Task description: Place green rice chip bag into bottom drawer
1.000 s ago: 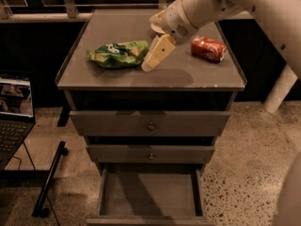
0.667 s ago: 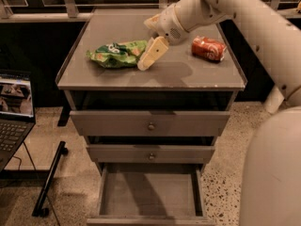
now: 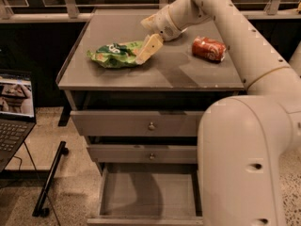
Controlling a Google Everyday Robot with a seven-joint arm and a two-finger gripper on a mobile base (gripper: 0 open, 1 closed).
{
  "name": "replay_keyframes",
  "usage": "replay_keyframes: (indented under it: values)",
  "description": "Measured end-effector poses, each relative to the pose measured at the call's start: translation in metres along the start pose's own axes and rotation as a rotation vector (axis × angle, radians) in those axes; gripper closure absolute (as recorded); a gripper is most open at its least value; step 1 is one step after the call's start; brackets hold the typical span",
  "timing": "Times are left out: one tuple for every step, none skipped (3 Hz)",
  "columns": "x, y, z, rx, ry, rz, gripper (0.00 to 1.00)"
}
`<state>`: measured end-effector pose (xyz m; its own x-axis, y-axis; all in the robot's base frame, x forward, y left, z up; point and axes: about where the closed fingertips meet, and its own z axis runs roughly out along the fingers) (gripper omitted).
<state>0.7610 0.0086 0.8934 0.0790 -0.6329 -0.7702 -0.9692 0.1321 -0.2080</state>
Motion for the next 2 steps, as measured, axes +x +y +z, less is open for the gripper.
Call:
replay_keyframes:
  values:
    - [0.010,-0.011,0.017,-0.019,0.002,0.019,0.00]
    - [0.025,-0.010,0.042,-0.057,-0.004,0.073,0.00]
